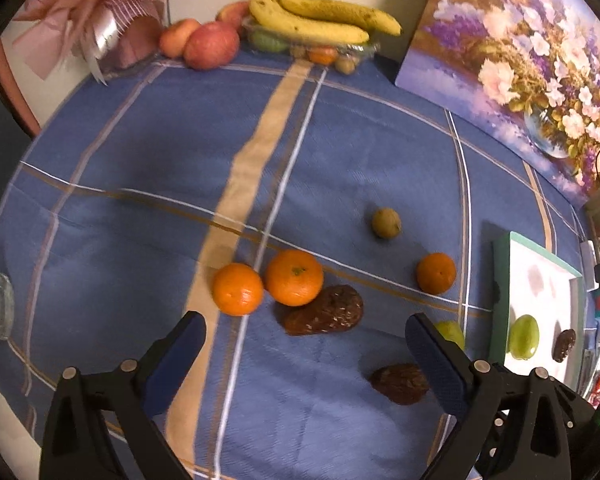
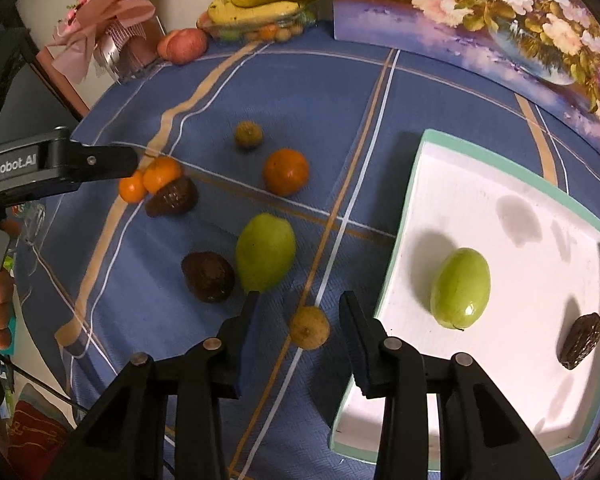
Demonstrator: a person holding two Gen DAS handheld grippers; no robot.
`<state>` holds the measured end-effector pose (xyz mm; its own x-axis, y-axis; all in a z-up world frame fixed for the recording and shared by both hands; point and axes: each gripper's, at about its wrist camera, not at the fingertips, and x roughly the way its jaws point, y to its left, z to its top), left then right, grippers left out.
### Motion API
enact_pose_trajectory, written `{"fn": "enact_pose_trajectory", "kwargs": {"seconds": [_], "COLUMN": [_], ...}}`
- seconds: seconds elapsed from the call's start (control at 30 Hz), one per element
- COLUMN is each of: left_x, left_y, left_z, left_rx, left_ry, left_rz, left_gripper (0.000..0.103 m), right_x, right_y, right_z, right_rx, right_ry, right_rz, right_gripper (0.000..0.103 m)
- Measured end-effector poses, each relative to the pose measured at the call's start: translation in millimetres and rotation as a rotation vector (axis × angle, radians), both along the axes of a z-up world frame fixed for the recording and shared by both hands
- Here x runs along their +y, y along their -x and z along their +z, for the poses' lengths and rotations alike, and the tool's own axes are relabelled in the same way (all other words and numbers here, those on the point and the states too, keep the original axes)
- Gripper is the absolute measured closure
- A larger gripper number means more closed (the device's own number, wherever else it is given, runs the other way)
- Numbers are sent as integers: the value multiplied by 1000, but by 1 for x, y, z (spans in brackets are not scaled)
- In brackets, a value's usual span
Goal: Organize fruits
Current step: 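Grasp the small brown kiwi with the right tool while the left tool grasps the dark date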
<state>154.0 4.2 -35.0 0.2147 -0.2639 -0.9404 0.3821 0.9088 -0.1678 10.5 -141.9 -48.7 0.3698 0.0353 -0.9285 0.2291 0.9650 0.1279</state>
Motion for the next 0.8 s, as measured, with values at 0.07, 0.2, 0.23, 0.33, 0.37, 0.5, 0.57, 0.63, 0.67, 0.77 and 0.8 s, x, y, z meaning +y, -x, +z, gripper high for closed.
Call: {"fn": "enact_pose_trajectory", "kwargs": {"seconds": [0.07, 0.2, 0.23, 0.33, 0.37, 0.5, 0.57, 0.63, 0.67, 0.77, 0.8], "left_x": [-3, -9, -9, -11, -12, -14, -18, -18, -18, -17, -17], "left_y": [0, -1, -2, -3, -4, -4, -4, -5, -7, -8, -7], "left_z": [-7, -21, -24, -32, -35, -38, -39, -40, -41, -42, -42], "left_rx": [20, 48, 55, 78, 84, 94, 94, 98, 101, 106, 105], "left_ry": [-3, -21, -22, -21, -20, -12, -8, -1, 1, 7, 9], "left_rz": [-2, -3, -1, 10, 12, 14, 17, 19, 21, 20, 18], "left_gripper": [7, 9, 10, 11, 14, 22, 25, 33, 35, 44, 44], "right_x": [0, 1, 1, 1, 2, 3, 3, 3, 2, 3, 3], "right_y": [-1, -2, -2, -4, -5, -6, -7, -7, -8, -8, -10], "right_z": [-4, -11, -14, -14, -15, -17, -19, -21, -22, -24, -25], "right_rx": [14, 42, 49, 49, 50, 62, 69, 77, 79, 88, 88], "right_ry": [5, 18, 21, 31, 34, 44, 46, 51, 53, 64, 64], "right_rz": [4, 8, 9, 16, 18, 29, 32, 37, 38, 41, 41], "right_gripper": [64, 66, 67, 68, 68, 71, 73, 74, 75, 78, 78]}}
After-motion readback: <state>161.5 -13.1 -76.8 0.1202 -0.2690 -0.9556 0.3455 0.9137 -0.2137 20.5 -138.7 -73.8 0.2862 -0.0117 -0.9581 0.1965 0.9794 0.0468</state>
